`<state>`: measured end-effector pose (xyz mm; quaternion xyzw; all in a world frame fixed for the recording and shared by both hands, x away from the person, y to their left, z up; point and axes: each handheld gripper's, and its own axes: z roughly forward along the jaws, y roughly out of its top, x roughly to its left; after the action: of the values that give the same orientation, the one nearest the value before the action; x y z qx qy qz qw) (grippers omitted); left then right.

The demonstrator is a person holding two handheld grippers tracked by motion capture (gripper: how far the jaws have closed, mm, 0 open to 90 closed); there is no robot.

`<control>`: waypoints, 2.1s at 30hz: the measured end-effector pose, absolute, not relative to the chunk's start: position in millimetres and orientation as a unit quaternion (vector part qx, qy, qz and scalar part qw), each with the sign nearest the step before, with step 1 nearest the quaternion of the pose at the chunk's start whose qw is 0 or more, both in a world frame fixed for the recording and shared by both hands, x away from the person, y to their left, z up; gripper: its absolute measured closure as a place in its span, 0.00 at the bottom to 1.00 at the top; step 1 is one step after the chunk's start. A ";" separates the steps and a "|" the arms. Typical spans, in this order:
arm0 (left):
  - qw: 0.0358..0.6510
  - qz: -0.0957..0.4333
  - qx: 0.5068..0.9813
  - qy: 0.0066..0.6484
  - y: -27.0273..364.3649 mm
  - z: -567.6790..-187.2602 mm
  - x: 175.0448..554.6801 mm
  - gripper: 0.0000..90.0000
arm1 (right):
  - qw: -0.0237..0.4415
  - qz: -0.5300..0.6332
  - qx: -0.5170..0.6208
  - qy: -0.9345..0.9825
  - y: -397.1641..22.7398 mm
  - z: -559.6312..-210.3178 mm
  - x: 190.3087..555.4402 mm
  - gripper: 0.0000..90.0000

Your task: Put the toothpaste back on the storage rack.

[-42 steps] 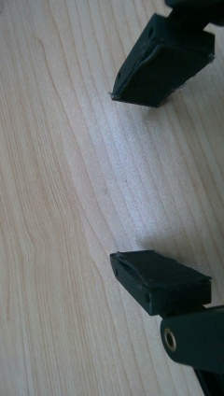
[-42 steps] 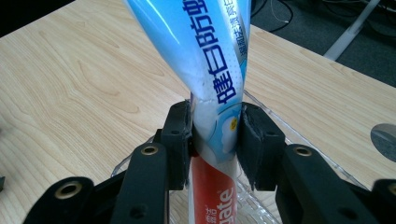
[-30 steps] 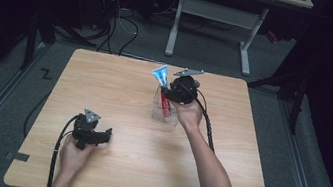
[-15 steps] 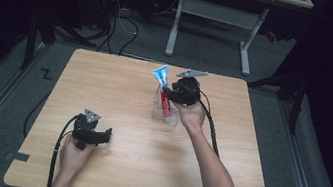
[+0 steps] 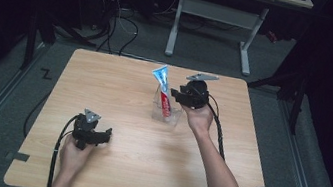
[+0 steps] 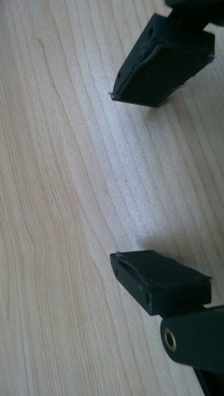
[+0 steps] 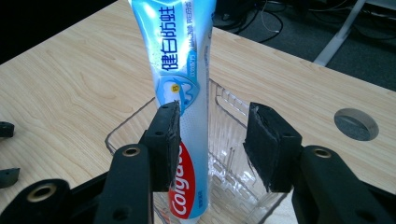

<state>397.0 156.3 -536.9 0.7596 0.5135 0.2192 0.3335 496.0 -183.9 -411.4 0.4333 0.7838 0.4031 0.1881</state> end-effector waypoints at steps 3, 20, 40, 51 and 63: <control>0.334 0.219 0.760 0.513 156.3 -536.9 397.0 0.21 | 0.189 0.405 0.432 0.783 -185.6 -411.0 494.9 0.61; 0.334 0.219 0.760 0.513 156.3 -536.9 397.0 0.21 | 0.184 0.408 0.451 0.772 -206.8 -416.1 486.6 0.61; 0.333 0.219 0.760 0.513 156.3 -536.9 397.0 0.21 | 0.187 0.415 0.462 0.761 -223.2 -416.2 476.5 0.61; 0.334 0.219 0.759 0.514 156.3 -537.0 397.0 0.21 | 0.186 0.417 0.468 0.757 -231.5 -418.0 472.4 0.60; 0.333 0.219 0.760 0.513 156.3 -536.9 397.0 0.21 | 0.185 0.418 0.472 0.754 -238.1 -426.1 466.8 0.60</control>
<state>397.0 156.3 -536.9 0.7597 0.5134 0.2193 0.3334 466.8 -238.1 -426.1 0.4723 0.7537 0.4181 0.1845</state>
